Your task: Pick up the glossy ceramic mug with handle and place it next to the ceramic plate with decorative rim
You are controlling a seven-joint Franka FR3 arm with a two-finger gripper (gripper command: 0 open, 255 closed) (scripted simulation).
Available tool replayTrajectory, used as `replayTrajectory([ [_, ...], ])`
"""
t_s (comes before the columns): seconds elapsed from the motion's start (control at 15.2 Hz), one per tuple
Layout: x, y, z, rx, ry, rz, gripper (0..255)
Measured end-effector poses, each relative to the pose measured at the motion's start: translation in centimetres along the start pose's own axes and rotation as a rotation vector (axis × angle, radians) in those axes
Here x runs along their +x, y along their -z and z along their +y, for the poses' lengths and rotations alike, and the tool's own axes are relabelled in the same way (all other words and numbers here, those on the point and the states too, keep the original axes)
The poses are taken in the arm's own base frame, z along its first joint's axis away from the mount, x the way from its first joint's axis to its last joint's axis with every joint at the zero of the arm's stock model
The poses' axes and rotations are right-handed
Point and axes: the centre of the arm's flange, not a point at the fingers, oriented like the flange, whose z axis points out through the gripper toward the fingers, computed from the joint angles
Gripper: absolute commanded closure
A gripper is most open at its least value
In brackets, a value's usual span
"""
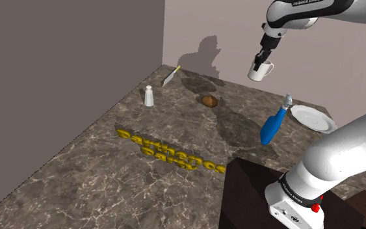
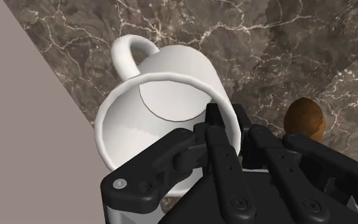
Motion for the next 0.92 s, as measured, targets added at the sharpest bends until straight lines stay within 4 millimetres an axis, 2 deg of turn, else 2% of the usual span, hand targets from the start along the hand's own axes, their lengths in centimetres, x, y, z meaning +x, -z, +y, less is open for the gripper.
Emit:
replayTrajectory([
  [0.92,-12.9,0.2,13.0,0.0,0.0,0.0,255],
])
